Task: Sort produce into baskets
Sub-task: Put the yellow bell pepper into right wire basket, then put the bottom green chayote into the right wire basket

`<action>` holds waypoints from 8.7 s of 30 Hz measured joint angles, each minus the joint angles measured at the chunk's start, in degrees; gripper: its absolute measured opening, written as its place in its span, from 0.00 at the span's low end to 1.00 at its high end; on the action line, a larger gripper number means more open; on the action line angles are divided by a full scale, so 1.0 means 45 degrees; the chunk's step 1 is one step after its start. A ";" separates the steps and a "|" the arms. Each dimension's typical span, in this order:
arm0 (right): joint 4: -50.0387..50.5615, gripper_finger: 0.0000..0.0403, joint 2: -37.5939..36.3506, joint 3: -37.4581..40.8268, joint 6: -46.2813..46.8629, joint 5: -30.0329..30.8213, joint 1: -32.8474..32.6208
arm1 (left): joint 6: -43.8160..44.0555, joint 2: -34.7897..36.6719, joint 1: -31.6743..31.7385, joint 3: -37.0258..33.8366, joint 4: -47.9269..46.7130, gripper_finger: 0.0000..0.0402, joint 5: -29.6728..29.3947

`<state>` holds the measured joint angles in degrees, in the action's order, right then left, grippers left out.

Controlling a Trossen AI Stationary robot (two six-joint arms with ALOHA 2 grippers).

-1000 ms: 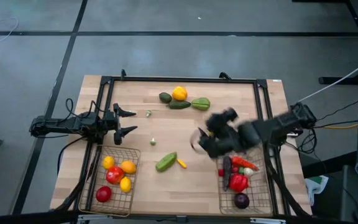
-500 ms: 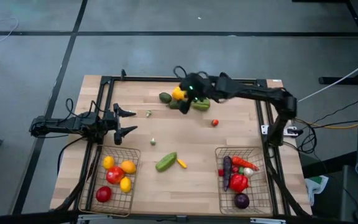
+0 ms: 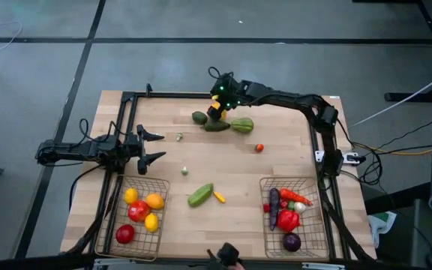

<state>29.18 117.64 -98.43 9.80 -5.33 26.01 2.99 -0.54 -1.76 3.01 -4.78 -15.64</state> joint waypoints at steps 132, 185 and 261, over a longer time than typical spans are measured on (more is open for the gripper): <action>1.3538 0.78 -0.2674 -0.0430 1.5120 0.5943 -1.6279 | -0.0001 0.0004 -0.0004 0.0000 -0.0005 0.76 0.0000; 0.3826 0.99 -0.1117 -0.1870 -0.2803 0.6716 -1.1301 | -0.0002 0.0002 -0.0004 0.0000 -0.0005 0.76 0.0000; 0.7770 0.57 -0.1041 -0.1908 -0.0145 0.3026 -0.9702 | -0.0002 0.0005 -0.0005 0.0000 -0.0005 0.76 0.0000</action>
<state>64.15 112.96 -107.02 9.15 8.29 -17.65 2.98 -0.51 -1.78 3.01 -4.80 -15.64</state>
